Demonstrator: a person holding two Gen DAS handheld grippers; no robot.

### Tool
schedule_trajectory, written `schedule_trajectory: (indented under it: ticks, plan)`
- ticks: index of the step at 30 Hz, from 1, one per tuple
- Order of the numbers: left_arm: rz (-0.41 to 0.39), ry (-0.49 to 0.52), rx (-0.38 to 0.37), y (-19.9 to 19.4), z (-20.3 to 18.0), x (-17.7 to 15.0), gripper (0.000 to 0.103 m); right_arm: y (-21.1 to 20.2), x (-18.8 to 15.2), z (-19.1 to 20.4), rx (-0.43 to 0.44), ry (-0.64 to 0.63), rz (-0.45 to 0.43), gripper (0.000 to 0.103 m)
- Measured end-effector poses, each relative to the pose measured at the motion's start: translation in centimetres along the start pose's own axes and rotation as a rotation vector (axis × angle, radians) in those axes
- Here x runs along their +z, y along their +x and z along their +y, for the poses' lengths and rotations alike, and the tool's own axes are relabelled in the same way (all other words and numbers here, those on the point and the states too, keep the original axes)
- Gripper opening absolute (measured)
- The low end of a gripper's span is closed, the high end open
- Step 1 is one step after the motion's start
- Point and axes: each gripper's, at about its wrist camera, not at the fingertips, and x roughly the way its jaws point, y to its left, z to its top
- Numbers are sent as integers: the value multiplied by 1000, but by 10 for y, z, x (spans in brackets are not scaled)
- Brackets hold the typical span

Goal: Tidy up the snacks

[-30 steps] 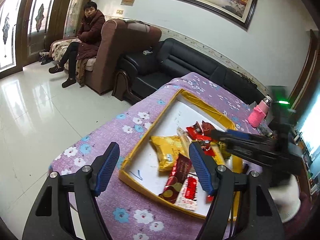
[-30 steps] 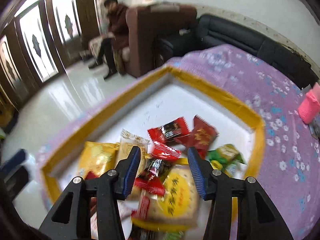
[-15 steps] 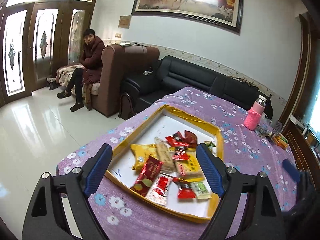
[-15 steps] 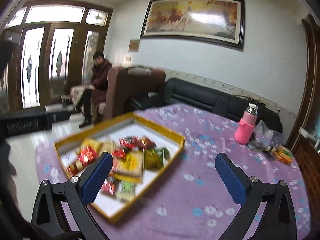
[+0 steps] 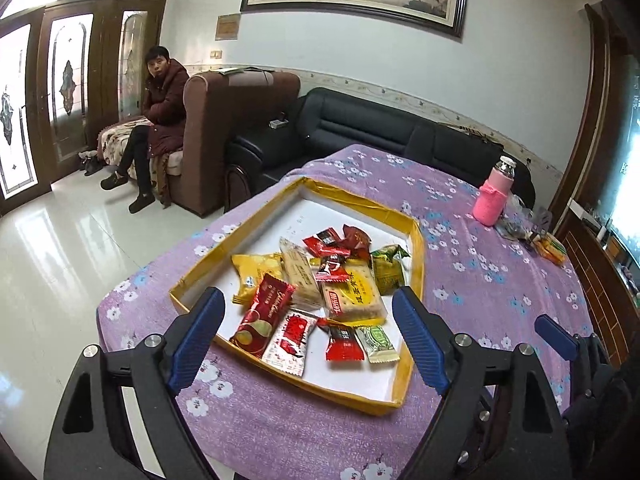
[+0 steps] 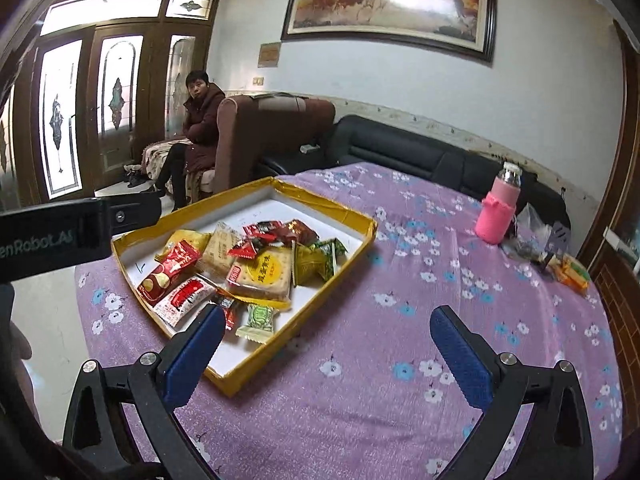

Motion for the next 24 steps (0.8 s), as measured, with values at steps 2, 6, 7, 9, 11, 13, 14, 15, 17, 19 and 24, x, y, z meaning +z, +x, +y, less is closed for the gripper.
schedule_trajectory:
  ticks: [2, 6, 7, 9, 11, 13, 14, 15, 17, 19, 24]
  plan:
    - [15, -4, -14, 3, -1, -2, 87, 5, -1, -4, -6, 16, 25, 103]
    - [55, -6, -41, 13, -3, -6, 87, 14, -4, -9, -14, 47, 71, 103]
    - [64, -5, -47, 15, -4, -7, 87, 17, -4, -11, -16, 55, 85, 103]
    - [80, -5, -63, 19, -6, -10, 87, 20, -6, -12, -21, 64, 104, 103]
    - [98, -7, -88, 23, -8, -12, 87, 23, -7, -13, -32, 69, 119, 103]
    - [111, -8, -104, 27, -11, -13, 87, 25, -7, -14, -43, 70, 132, 103]
    - [116, -9, -110, 28, -12, -14, 87, 25, -8, -14, -47, 70, 135, 103]
    - [121, -9, -114, 29, -12, -15, 87, 26, -8, -15, -50, 71, 138, 103]
    - [130, -8, -120, 31, -14, -17, 87, 28, -9, -16, -50, 75, 147, 103]
    - [136, -8, -122, 32, -15, -18, 87, 30, -10, -18, -46, 83, 153, 103]
    - [147, -7, -128, 36, -19, -20, 87, 33, -12, -21, -44, 96, 165, 103]
